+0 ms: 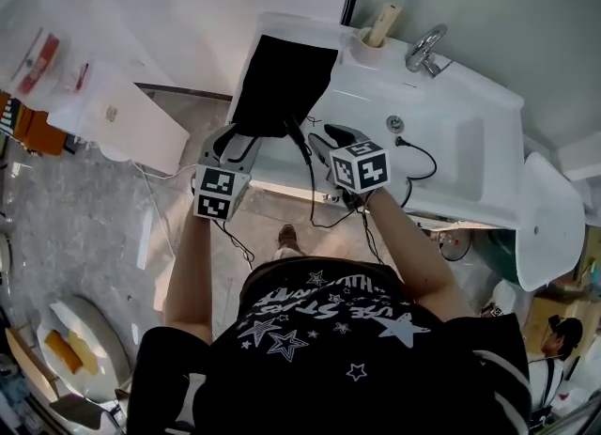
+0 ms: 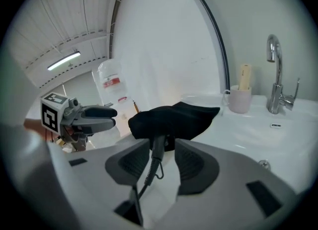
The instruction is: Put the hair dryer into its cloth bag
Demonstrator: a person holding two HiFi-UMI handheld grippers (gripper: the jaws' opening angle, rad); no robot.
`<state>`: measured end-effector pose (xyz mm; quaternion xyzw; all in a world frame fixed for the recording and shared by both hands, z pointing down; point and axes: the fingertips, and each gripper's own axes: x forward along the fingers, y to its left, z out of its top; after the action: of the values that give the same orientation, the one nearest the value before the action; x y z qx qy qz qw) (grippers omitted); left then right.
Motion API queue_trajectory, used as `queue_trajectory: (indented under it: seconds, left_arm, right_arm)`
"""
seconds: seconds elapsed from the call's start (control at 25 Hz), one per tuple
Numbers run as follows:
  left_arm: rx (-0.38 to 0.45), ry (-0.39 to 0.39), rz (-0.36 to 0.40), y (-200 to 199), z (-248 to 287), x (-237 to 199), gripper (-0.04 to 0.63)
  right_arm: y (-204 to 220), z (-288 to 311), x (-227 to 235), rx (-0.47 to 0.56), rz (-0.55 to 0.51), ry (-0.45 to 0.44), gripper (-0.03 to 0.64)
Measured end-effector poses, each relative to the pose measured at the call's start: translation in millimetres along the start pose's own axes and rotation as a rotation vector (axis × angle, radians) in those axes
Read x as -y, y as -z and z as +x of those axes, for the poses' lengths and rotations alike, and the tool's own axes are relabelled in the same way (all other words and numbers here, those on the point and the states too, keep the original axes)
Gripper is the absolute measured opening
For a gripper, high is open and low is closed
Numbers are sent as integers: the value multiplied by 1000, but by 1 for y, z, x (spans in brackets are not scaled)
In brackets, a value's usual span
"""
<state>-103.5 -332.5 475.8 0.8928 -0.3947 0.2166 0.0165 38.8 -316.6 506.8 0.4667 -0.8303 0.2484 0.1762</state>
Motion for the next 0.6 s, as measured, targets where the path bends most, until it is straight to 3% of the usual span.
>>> queue_trajectory:
  seconds: [0.12, 0.2, 0.32, 0.6]
  left_arm:
    - [20, -24, -12, -8, -13, 22, 176]
    - [36, -51, -28, -13, -22, 36, 118]
    - [51, -115, -44, -17, -34, 53, 18]
    - [44, -162, -67, -13, -58, 108, 9]
  right_arm:
    - [-2, -25, 1, 46, -18, 8, 82]
    - [-1, -40, 3, 69, -23, 12, 10]
    - [6, -61, 2, 83, -18, -16, 6]
    - [31, -109, 0, 104, -43, -58, 6]
